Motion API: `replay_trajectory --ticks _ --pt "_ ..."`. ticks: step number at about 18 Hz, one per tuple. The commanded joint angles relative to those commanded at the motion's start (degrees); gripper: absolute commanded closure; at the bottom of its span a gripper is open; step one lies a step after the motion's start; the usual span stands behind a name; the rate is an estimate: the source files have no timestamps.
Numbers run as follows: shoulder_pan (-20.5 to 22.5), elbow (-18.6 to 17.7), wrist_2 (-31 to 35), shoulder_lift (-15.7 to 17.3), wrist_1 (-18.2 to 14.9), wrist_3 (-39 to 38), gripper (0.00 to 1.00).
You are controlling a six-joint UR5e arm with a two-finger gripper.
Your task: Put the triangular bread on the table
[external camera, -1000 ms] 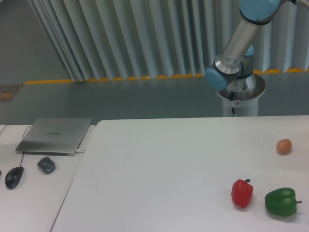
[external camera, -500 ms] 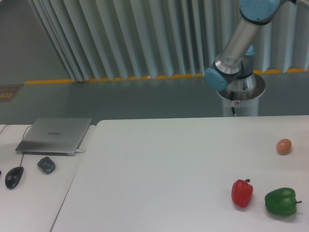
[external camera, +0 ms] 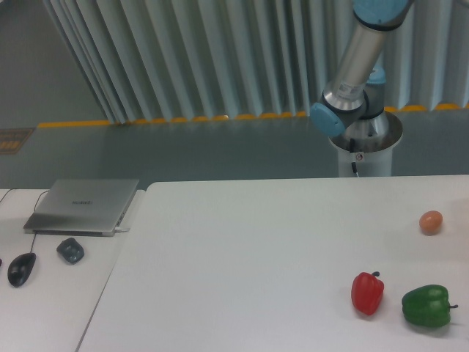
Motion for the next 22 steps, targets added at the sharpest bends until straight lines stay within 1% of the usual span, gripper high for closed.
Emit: replay_trajectory --ticks 5,7,9,13,17,22 --pt "-2.29 -0.26 -0.09 2.29 -3.17 -1.49 0.79" --pt "-3.96 -0.79 -0.09 3.17 -3.35 -3.24 0.79" --pt "-7.2 -2.02 -0.09 4.22 -3.35 -7.1 0.78" --pt "-14.05 -4.12 -0.96 5.72 -3.27 -11.67 0.76" --pt "-18.98 -6.67 -1.58 7.39 -3.09 -13.27 0.75" --pt "-25.49 -7.82 -1.49 7.57 -2.74 -20.64 0.72"
